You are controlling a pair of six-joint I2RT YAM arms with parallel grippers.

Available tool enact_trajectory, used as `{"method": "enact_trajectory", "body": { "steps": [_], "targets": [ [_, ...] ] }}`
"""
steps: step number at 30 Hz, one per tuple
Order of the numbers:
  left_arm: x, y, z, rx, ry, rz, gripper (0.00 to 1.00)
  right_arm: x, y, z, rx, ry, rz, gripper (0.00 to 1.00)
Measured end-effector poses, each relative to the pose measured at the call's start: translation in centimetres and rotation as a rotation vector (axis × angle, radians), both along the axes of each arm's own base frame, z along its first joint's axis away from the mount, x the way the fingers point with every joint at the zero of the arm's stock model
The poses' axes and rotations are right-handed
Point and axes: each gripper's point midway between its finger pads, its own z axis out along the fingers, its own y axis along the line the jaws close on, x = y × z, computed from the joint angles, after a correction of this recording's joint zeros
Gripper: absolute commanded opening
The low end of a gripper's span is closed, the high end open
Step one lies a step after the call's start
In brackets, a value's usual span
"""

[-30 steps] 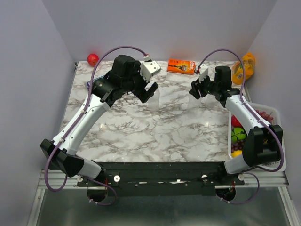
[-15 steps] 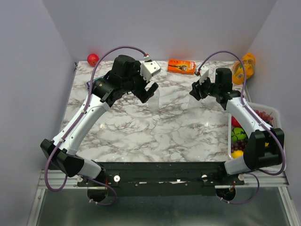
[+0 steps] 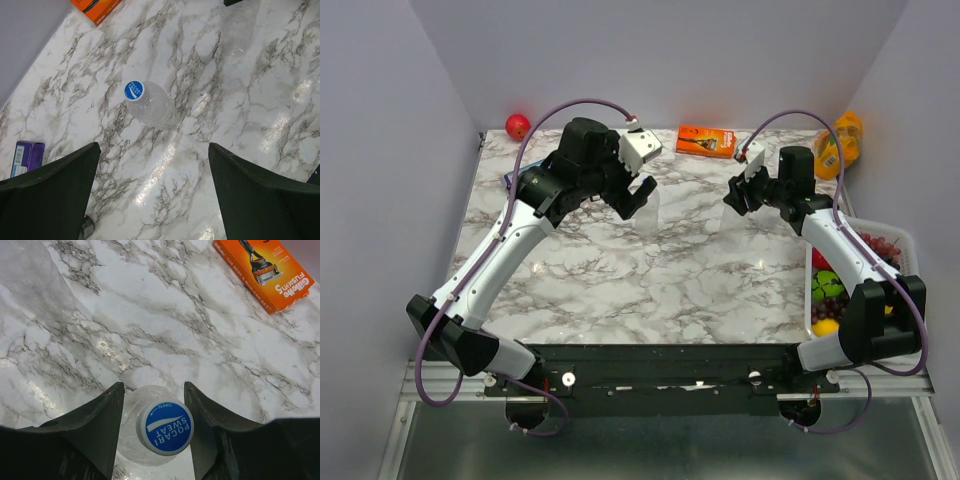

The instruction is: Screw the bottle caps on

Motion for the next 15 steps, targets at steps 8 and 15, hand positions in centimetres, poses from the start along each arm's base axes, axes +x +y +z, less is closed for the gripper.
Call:
{"method": "enact_trajectory", "body": {
  "steps": [8,15],
  "targets": [
    [-0.04,0.02,-0.27,0.003,0.006,0.000,0.99,-0.24,-0.03,-0.27,-0.002,0.015,0.000,0.63],
    [-0.03,0.02,-0.30,0.004,0.006,0.000,0.99,-0.27,-0.04,-0.30,-0.002,0.017,0.000,0.63]
  ]
}}
